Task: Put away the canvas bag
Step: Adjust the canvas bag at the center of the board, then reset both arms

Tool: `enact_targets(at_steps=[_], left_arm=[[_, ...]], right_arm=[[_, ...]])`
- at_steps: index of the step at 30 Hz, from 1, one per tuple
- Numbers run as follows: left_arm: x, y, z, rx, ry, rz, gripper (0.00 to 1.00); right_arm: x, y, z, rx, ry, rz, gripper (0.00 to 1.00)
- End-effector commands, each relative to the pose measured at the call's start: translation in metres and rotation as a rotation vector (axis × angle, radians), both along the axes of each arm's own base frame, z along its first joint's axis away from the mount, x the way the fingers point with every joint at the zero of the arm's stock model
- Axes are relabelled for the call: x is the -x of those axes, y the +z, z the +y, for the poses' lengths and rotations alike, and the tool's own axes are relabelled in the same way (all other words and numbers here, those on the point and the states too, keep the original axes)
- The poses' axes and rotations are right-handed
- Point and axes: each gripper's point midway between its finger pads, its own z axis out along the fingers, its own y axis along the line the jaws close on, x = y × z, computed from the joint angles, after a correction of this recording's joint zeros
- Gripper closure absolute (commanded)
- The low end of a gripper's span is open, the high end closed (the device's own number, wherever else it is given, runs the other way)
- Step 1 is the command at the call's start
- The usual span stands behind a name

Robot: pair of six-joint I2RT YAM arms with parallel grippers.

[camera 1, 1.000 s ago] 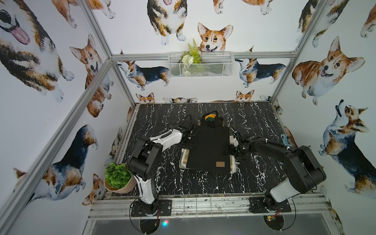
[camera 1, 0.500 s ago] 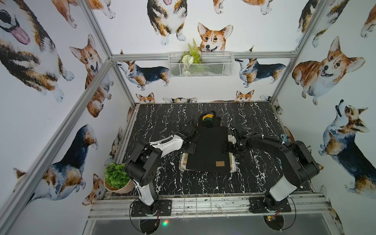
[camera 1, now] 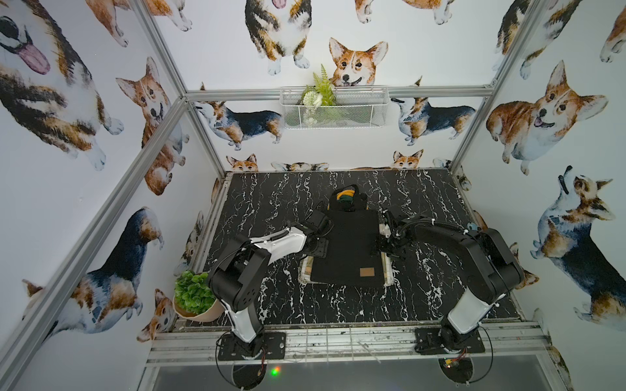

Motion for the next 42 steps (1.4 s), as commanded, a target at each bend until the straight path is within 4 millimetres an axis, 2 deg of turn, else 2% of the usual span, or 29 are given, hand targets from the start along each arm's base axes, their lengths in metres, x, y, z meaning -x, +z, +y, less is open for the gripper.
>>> enact_targets(at_steps=[1,6,13,19,23,24,25,26,27,29,31,32,34,37,38,41,42], left_arm=[[0.036,-0.019,0.010,-0.041,-0.026,0.156,0.24],[0.038,-0.023,0.011,-0.040,-0.020,0.165,0.24],[0.039,-0.020,0.011,-0.036,-0.014,0.160,0.24],[0.038,-0.019,0.012,-0.039,-0.014,0.158,0.24],[0.033,-0.005,0.014,-0.041,-0.005,0.125,0.24],[0.030,0.007,0.014,-0.028,0.001,0.092,0.23],[0.027,0.021,0.014,-0.006,0.004,0.050,0.22],[0.022,0.043,0.012,0.036,0.006,-0.020,0.18],[0.017,0.065,0.013,0.073,0.016,-0.091,0.01],[0.010,0.103,0.023,0.119,0.050,-0.206,0.00],[-0.001,0.138,0.044,0.129,0.101,-0.319,0.00],[-0.006,0.149,0.058,0.108,0.144,-0.370,0.00],[-0.016,0.168,0.099,0.053,0.286,-0.482,0.00],[-0.024,0.180,0.152,0.079,0.499,-0.595,0.00],[-0.023,0.176,0.163,0.073,0.529,-0.618,0.00],[-0.028,0.172,0.167,0.057,0.424,-0.767,0.00],[-0.026,0.171,0.169,0.022,0.370,-0.834,0.00]], right_arm=[[-0.012,-0.006,0.004,-0.006,0.018,-0.043,0.19],[-0.021,-0.004,0.008,-0.016,0.022,-0.047,0.19],[-0.035,0.003,0.015,-0.022,0.042,-0.049,0.19],[-0.037,0.006,0.015,-0.018,0.037,-0.052,0.19],[-0.035,0.019,0.008,-0.005,0.024,-0.072,0.15],[-0.036,0.031,0.002,0.003,0.019,-0.098,0.00],[-0.038,0.043,-0.002,0.010,0.026,-0.132,0.00],[-0.041,0.062,-0.010,0.021,0.028,-0.186,0.00],[-0.045,0.080,-0.020,0.034,0.017,-0.242,0.01],[-0.052,0.118,-0.042,0.015,-0.022,-0.350,0.00],[-0.060,0.154,-0.076,0.004,-0.101,-0.474,0.00],[-0.062,0.167,-0.094,0.013,-0.148,-0.528,0.00],[-0.064,0.187,-0.140,0.083,-0.270,-0.638,0.00],[-0.054,0.199,-0.191,0.240,-0.386,-0.784,0.00],[-0.051,0.197,-0.197,0.276,-0.376,-0.826,0.00],[-0.045,0.169,-0.194,0.331,-0.232,-0.940,0.01],[-0.042,0.157,-0.197,0.342,-0.246,-0.975,0.00]])
